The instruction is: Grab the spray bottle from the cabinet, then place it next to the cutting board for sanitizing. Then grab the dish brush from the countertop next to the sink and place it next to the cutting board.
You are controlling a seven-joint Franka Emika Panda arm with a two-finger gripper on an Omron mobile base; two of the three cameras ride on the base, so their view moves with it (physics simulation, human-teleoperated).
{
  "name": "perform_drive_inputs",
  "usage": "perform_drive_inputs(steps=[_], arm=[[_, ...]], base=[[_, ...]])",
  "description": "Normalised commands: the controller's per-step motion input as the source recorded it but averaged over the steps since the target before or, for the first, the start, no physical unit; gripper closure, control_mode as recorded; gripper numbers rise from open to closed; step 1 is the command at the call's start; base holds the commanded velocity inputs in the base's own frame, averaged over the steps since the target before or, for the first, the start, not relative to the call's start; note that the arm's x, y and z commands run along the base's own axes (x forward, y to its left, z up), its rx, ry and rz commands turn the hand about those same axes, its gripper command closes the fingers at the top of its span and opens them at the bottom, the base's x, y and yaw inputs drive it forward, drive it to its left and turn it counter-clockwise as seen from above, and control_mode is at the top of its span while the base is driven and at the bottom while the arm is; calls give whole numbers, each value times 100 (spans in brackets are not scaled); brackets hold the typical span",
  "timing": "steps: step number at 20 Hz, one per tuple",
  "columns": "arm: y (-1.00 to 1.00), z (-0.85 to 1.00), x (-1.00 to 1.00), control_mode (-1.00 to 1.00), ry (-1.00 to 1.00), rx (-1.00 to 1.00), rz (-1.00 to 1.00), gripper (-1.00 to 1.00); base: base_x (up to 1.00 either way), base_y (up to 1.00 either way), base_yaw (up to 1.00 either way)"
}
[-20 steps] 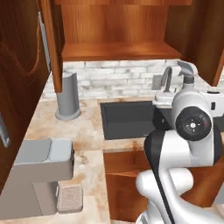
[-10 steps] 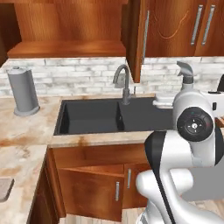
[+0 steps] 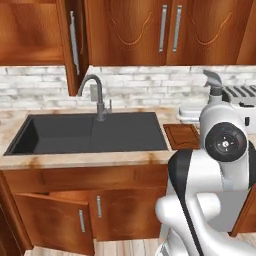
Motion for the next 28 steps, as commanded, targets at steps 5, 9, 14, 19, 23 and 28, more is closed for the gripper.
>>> perform_drive_inputs(steps=[5,9,14,19,23,28], arm=[[0,0,0,100,0,0,0,100],[0,0,0,100,0,0,0,100],[0,0,0,100,0,0,0,100],[0,0,0,100,0,0,0,100],[0,0,0,100,0,0,0,100],[0,0,0,100,0,0,0,100]], base=[[50,-42,5],[74,-8,6],[71,-51,11],[10,-74,4],[4,-4,-15],[5,-16,-37]])
